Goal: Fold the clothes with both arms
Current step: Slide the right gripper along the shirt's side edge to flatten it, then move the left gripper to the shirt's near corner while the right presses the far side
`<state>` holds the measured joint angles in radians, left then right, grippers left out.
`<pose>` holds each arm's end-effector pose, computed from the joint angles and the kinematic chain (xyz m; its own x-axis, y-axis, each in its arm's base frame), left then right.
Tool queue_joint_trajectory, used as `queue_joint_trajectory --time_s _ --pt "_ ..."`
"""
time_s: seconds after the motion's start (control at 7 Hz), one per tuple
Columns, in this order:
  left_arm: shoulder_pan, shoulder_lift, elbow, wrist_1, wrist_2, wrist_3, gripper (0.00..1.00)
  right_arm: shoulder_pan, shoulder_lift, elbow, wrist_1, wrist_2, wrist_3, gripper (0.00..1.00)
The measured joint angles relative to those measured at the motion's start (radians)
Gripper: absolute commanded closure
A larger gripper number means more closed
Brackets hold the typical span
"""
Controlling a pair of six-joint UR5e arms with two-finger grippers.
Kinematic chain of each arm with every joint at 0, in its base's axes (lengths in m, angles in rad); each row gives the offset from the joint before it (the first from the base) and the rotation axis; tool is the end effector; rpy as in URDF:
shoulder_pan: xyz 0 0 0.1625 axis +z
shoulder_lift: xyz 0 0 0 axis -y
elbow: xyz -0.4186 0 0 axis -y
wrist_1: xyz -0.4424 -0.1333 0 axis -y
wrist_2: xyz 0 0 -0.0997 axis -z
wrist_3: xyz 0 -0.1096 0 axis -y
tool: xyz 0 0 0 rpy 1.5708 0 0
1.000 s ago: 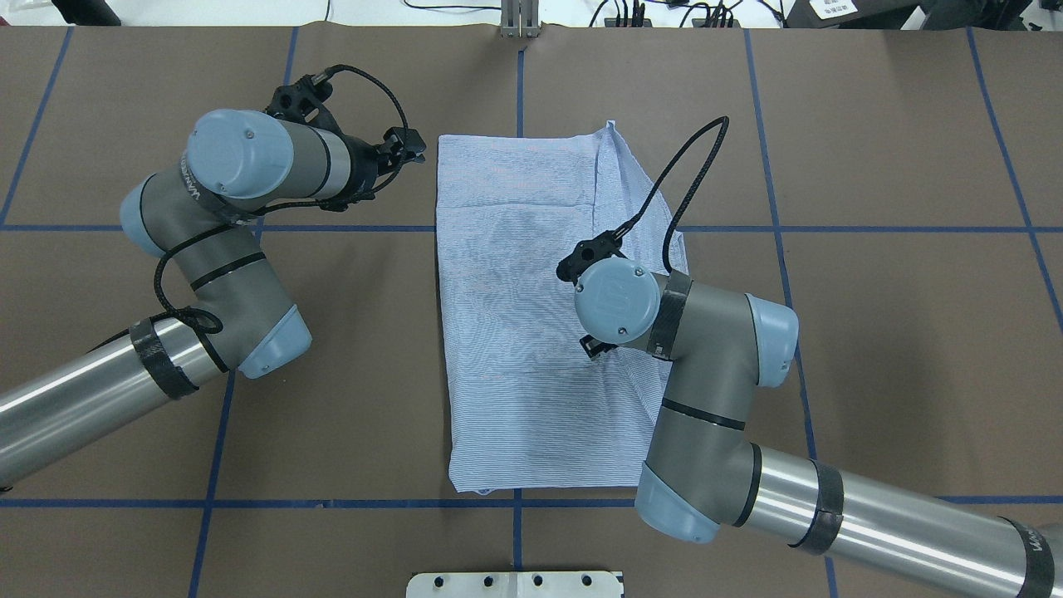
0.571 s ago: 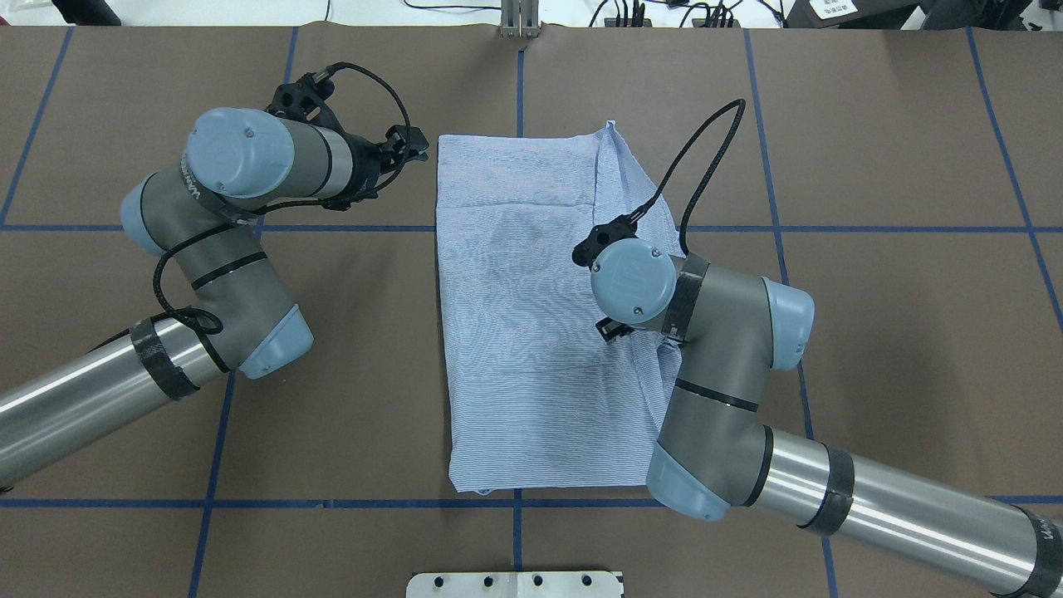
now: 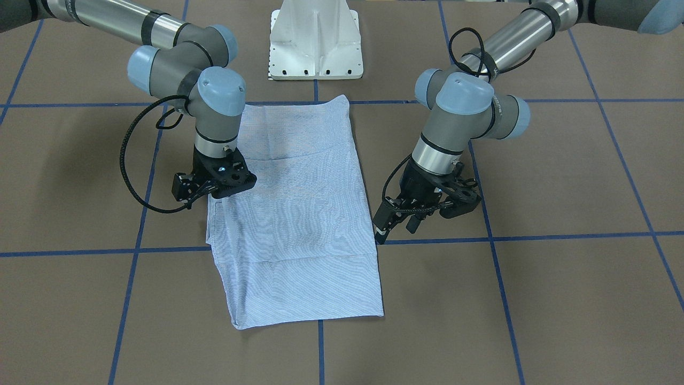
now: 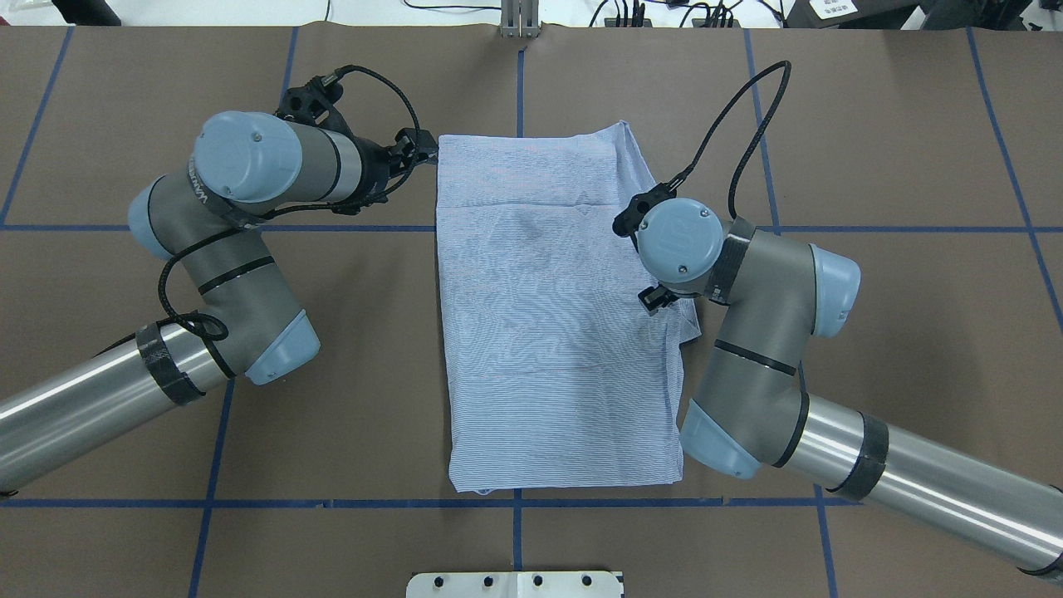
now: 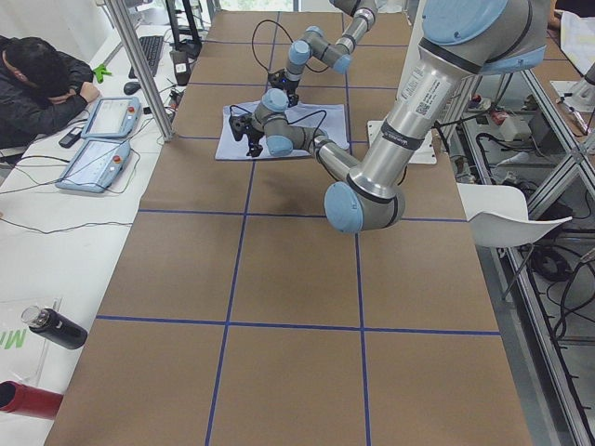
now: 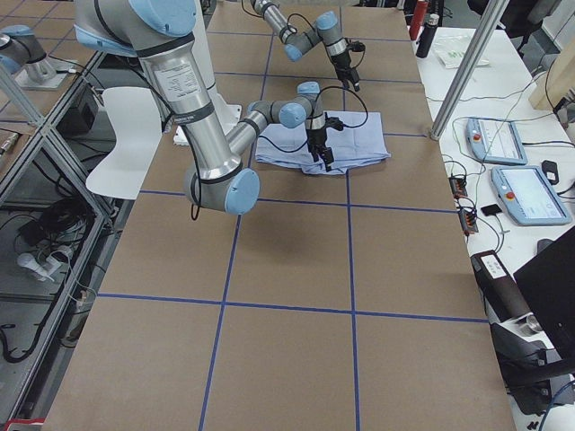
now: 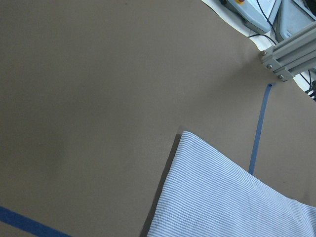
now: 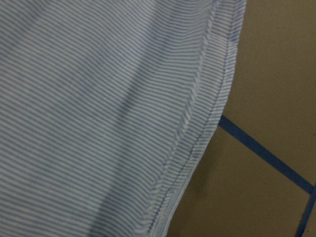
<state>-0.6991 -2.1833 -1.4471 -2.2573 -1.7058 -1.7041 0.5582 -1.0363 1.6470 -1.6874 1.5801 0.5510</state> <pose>0.5130 -0.5862 0.2471 0.2202 -0.3572 -0.9077 0.5770 0.7980 -0.1740 -0.5368 -0.4911 0.3182 0.8390 -0.4805 0.2553 0.3609 0.8426 0.3998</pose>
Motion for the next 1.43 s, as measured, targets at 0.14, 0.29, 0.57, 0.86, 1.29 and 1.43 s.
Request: queue_joint_trajectory --time_s 0.14,0.29,0.57,0.86,1.29,1.43 --pt "0.002 -0.002 -0.002 0.003 0.000 -0.002 0.00 0.016 -0.020 0.002 0.004 0.002 -0.022 0.00" --pt "0.005 -0.002 -0.009 0.006 0.000 -0.003 0.00 0.027 -0.034 0.003 0.006 0.004 -0.038 0.00" --pt "0.010 0.000 -0.041 0.013 0.000 -0.006 0.00 0.066 -0.038 0.031 0.009 0.069 -0.048 0.00" --pt "0.014 0.042 -0.124 0.013 -0.034 -0.008 0.00 0.094 -0.039 0.115 0.008 0.189 -0.034 0.00" --pt "0.107 0.181 -0.317 0.013 -0.115 -0.086 0.00 0.100 -0.093 0.271 0.008 0.324 0.088 0.00" --pt "0.175 0.199 -0.343 0.013 -0.084 -0.138 0.00 0.100 -0.111 0.316 0.008 0.368 0.146 0.00"
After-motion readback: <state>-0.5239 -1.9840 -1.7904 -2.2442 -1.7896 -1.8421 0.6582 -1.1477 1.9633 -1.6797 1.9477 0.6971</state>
